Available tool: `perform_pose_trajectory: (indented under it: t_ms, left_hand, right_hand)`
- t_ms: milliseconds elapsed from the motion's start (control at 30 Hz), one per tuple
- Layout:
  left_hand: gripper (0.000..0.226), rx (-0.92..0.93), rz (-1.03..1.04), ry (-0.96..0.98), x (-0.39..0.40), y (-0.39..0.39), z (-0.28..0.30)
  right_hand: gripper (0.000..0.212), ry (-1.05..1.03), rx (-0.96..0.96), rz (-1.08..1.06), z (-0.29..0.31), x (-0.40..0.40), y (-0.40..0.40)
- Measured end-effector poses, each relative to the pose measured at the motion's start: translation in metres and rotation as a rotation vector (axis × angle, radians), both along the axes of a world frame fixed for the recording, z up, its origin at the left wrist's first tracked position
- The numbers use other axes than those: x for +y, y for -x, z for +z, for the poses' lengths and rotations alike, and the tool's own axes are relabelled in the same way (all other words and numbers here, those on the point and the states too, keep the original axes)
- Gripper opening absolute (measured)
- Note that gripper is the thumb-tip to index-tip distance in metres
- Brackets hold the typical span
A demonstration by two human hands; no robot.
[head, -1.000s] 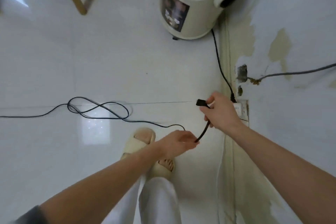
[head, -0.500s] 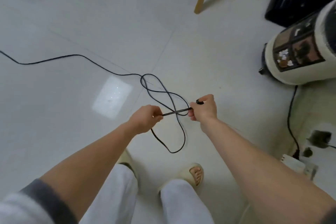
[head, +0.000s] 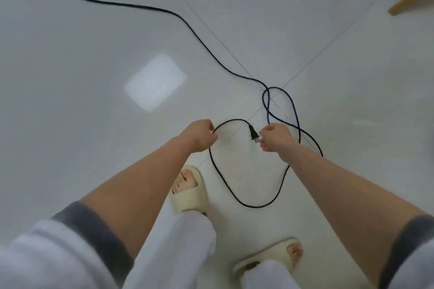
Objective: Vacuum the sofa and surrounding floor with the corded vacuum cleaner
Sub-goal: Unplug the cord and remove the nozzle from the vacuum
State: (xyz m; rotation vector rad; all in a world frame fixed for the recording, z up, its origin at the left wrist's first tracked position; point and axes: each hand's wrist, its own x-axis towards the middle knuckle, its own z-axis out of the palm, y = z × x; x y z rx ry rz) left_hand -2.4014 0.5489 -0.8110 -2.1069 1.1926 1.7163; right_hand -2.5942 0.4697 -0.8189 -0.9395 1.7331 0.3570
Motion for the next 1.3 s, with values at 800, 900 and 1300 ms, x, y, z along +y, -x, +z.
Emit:
perform_pose_trajectory:
  t_ms: [800, 900, 1300]
  left_hand:
    - [0.029, -0.289, 0.501, 0.163, -0.100, -0.470, 0.512]
    - [0.029, -0.297, 0.565, 0.145, -0.107, -0.532, 0.541]
    - [0.029, -0.348, 0.728, 0.128, -0.050, -0.838, 0.577]
  right_hand:
    - [0.021, 0.403, -0.126, 1.267, 0.495, -0.226, -0.513]
    - [0.025, 0.411, -0.140, 1.340, 0.525, -0.248, -0.593]
    - [0.026, 0.470, -0.201, 1.519, 0.570, -0.248, -0.950]
